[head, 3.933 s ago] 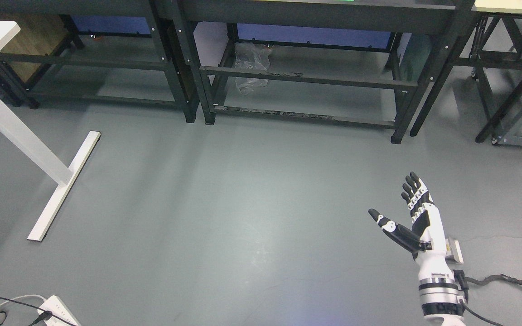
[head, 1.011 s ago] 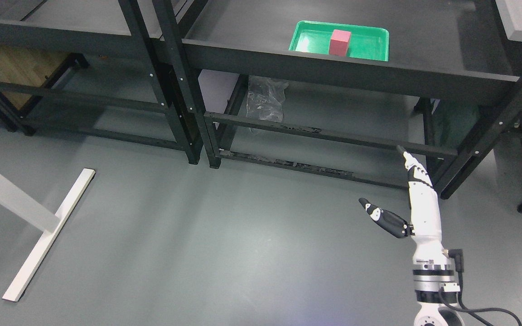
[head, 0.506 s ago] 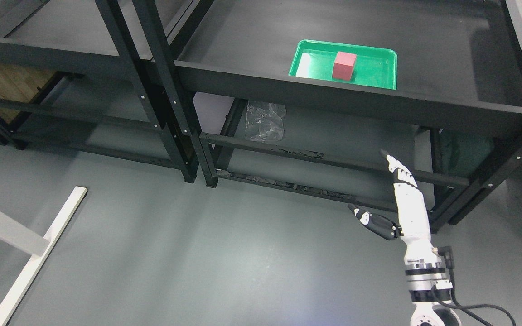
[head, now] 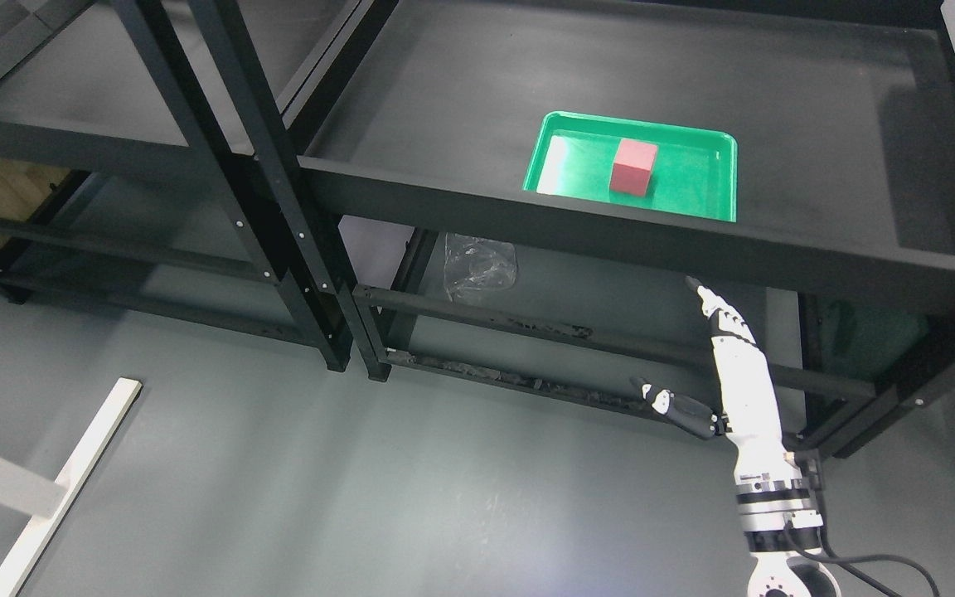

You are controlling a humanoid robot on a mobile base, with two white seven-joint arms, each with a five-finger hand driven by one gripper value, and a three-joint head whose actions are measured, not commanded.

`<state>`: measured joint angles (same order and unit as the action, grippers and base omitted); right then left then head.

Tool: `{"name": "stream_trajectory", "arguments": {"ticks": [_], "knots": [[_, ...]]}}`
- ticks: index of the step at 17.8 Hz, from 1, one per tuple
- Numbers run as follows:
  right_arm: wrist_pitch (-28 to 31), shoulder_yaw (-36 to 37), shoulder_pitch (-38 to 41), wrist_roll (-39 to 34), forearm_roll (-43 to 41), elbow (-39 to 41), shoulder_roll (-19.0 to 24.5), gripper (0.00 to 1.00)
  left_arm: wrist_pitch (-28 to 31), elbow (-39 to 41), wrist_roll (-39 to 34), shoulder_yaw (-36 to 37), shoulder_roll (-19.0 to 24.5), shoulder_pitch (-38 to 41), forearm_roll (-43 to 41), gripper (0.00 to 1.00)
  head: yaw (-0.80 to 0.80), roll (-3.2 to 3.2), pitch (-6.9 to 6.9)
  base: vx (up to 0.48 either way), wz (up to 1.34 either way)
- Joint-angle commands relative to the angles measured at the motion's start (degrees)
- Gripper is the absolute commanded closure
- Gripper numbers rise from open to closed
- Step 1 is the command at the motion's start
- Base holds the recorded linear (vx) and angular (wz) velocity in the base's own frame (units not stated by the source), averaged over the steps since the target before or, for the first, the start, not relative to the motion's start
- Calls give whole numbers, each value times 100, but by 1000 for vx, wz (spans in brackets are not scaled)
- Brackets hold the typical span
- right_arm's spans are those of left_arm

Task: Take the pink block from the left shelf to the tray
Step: 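Reach the right hand into the green tray beside the pink cube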

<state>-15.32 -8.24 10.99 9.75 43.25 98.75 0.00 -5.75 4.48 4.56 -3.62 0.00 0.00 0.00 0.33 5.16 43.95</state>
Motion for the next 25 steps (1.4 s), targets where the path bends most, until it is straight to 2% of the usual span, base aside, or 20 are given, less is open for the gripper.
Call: {"name": "stream_trajectory", "arguments": {"ticks": [1,4,8,13,21,25], "knots": [[-199,-38,-36,105,-1,4,-100,0,-5,0,1,2,100,36,-9,0,0,0,0,258,0],[-358,-38,-62,308,8,4,-100,0,-5,0,1,-7,100,35,-9,0,0,0,0,237,19],[-192,-55,-141,185,8,-5,-100,0,-5,0,1,-7,100,36,-9,0,0,0,0,250,22],[222,-257,-185,-622,17,-5,-100,0,-5,0,1,2,100,36,-9,0,0,0,0,224,55],[687,-249,-194,-764,26,-5,-100,0,-5,0,1,-7,100,36,-9,0,0,0,0,196,10],[951,-205,-203,-1255,52,-5,-100,0,-5,0,1,-7,100,36,-9,0,0,0,0,180,-82]]}}
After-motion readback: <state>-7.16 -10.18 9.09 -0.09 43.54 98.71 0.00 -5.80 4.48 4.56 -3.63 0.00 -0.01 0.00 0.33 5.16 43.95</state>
